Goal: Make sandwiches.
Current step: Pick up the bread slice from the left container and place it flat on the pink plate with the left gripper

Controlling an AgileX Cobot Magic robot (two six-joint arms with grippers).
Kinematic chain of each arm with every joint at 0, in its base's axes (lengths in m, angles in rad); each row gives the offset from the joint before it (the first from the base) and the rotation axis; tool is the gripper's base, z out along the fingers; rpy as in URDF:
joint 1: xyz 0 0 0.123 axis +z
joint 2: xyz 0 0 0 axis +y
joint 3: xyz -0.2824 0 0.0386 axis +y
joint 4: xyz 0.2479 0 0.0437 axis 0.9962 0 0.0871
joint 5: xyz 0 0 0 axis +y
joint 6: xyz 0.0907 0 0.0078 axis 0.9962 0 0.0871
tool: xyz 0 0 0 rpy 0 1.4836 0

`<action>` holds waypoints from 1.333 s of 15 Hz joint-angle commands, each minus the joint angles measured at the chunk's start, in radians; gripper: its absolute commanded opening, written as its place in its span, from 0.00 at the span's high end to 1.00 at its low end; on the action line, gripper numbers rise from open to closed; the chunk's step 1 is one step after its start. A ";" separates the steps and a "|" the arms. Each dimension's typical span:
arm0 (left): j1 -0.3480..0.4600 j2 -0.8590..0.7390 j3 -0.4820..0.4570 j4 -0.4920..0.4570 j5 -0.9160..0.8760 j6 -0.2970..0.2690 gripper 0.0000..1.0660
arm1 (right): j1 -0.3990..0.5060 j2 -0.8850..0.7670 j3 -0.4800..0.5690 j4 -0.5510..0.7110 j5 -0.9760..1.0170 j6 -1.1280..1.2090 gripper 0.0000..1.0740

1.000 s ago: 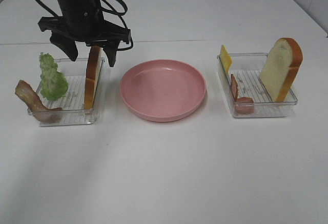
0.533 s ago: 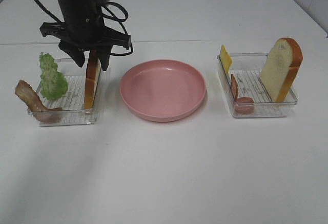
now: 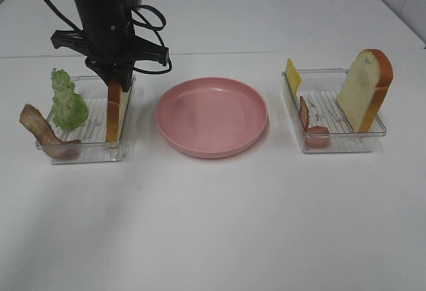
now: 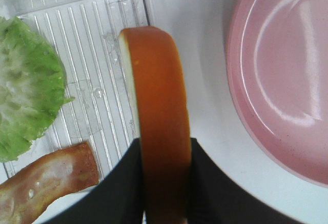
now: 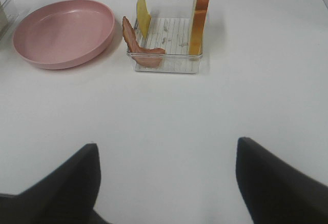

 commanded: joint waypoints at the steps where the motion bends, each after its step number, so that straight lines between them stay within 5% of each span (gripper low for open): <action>1: -0.001 0.001 -0.067 -0.007 0.089 -0.001 1.00 | -0.007 -0.015 0.001 0.004 -0.010 -0.005 0.34; 3: -0.001 -0.007 -0.190 -0.025 0.161 0.018 1.00 | -0.007 -0.015 0.001 0.004 -0.010 -0.005 0.34; 6: 0.011 -0.023 -0.343 -0.171 0.159 0.057 1.00 | -0.007 -0.015 0.001 0.004 -0.010 -0.005 0.34; 8: 0.049 -0.020 -0.383 -0.383 0.136 0.171 1.00 | -0.007 -0.015 0.001 0.004 -0.010 -0.005 0.34; 9: 0.096 0.002 -0.383 -0.601 0.103 0.288 1.00 | -0.007 -0.015 0.001 0.004 -0.010 -0.005 0.34; 14: 0.136 0.159 -0.383 -0.959 0.090 0.496 1.00 | -0.007 -0.015 0.001 0.004 -0.010 -0.005 0.34; 20: 0.136 0.351 -0.383 -1.070 0.084 0.518 1.00 | -0.007 -0.015 0.001 0.004 -0.010 -0.005 0.34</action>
